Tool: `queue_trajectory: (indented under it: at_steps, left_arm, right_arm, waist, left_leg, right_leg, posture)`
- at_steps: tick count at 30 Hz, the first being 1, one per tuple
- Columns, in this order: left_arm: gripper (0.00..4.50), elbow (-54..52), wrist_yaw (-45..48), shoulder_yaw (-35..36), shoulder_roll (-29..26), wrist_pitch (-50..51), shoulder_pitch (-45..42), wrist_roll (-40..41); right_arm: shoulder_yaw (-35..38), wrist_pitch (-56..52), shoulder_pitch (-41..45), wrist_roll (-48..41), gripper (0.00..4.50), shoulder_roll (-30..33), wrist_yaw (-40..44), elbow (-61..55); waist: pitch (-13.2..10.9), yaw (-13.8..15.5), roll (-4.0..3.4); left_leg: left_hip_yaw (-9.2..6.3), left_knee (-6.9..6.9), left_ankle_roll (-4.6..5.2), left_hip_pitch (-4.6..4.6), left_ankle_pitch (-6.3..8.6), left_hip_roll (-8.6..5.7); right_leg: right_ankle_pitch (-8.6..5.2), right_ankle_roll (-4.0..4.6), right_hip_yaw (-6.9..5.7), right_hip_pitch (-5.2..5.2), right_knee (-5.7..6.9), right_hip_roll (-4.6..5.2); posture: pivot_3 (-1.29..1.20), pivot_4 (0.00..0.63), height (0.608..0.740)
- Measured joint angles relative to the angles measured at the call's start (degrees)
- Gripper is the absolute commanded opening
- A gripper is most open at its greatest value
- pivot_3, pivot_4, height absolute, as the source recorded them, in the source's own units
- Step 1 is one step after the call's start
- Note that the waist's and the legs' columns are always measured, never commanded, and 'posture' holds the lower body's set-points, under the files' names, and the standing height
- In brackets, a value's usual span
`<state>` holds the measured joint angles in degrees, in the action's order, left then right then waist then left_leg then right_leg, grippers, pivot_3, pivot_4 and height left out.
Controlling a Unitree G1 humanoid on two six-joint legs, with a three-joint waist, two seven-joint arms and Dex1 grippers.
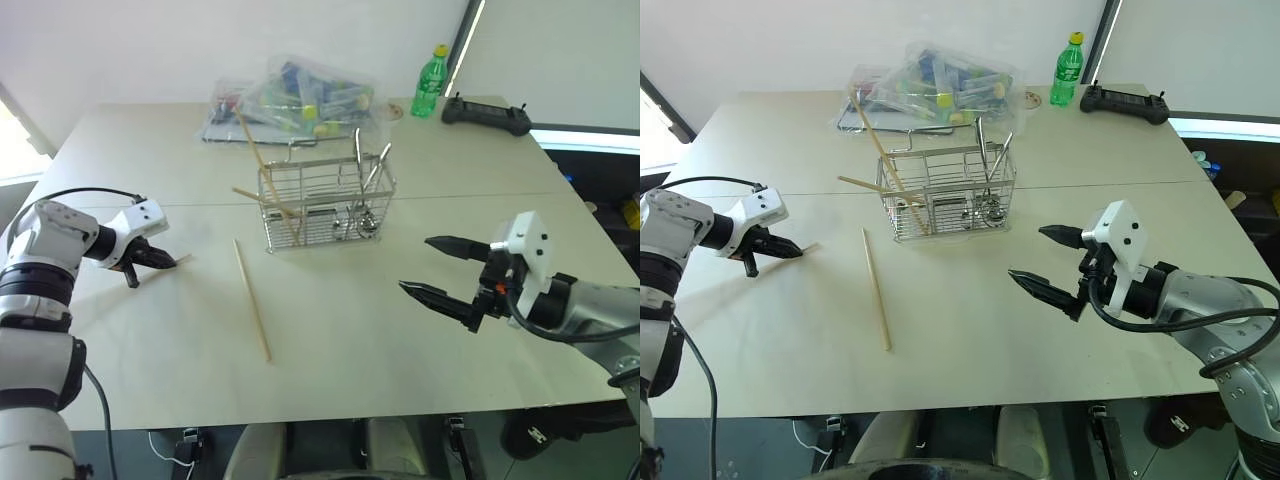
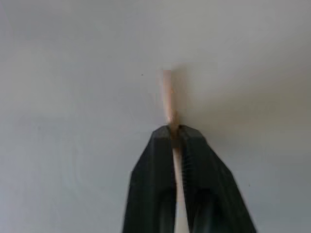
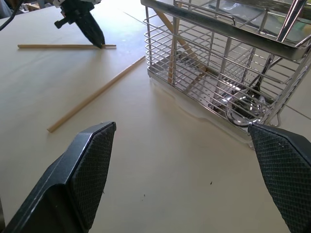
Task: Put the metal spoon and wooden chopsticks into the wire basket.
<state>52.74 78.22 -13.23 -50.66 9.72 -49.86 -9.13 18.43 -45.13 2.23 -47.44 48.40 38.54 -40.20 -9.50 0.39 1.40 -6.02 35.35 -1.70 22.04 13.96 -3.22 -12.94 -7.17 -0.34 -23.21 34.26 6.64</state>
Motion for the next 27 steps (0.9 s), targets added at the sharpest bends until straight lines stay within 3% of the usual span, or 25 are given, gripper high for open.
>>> queue_trajectory:
  at_steps: [12,15,18,23,27]
  left_arm:
    - [0.04,5.17,-9.81,4.29,3.41,3.43,-2.89,1.40]
    - [0.04,8.14,-18.96,14.71,5.91,3.80,-10.48,8.55]
    - [0.04,5.66,-22.54,22.89,6.73,5.65,-16.52,15.69]
    - [0.04,-9.80,-28.27,37.02,11.33,17.06,-22.19,33.17]
    - [0.04,-25.06,-33.99,41.17,15.64,26.76,-22.07,43.30]
  right_arm:
    - [0.03,-0.01,0.30,-0.06,4.50,0.04,0.36,0.73]
    - [-0.01,-0.02,1.47,-0.13,4.50,0.04,0.35,1.37]
    - [-0.04,-0.20,1.81,-0.39,4.50,0.11,0.57,1.67]
    - [-0.31,-0.69,3.48,-0.67,4.50,1.49,1.84,2.49]
    - [-0.29,-1.34,4.47,-1.37,4.50,1.51,1.48,3.42]
  waist:
    - [0.00,0.36,0.01]
    - [-0.04,0.59,0.28]
    - [-0.03,0.29,0.29]
    - [-0.02,-0.30,0.27]
    - [0.00,-0.92,0.23]
  left_leg:
    - [-0.19,0.11,0.00,-0.34,0.00,0.03]
    - [-0.65,0.60,0.00,0.45,0.00,0.02]
    - [-0.54,0.61,-0.01,0.44,0.00,-0.12]
    - [-0.50,0.61,0.00,0.36,0.01,-0.14]
    - [-0.51,0.62,-0.03,0.27,-0.02,-0.12]
  right_leg:
    - [-0.14,-0.20,-0.07,0.41,0.06,-0.04]
    - [0.08,-0.12,-0.47,0.03,0.07,-0.09]
    - [0.15,-0.24,-0.41,0.08,0.02,0.06]
    - [0.21,-0.36,-0.27,0.13,-0.02,0.10]
    - [0.21,-0.35,-0.26,0.19,0.07,0.06]
  posture:
    - [0.00,0.150,0.731]
    - [0.00,0.150,0.731]
    - [0.00,0.150,0.731]
    - [0.00,0.150,0.731]
    - [0.00,0.150,0.731]
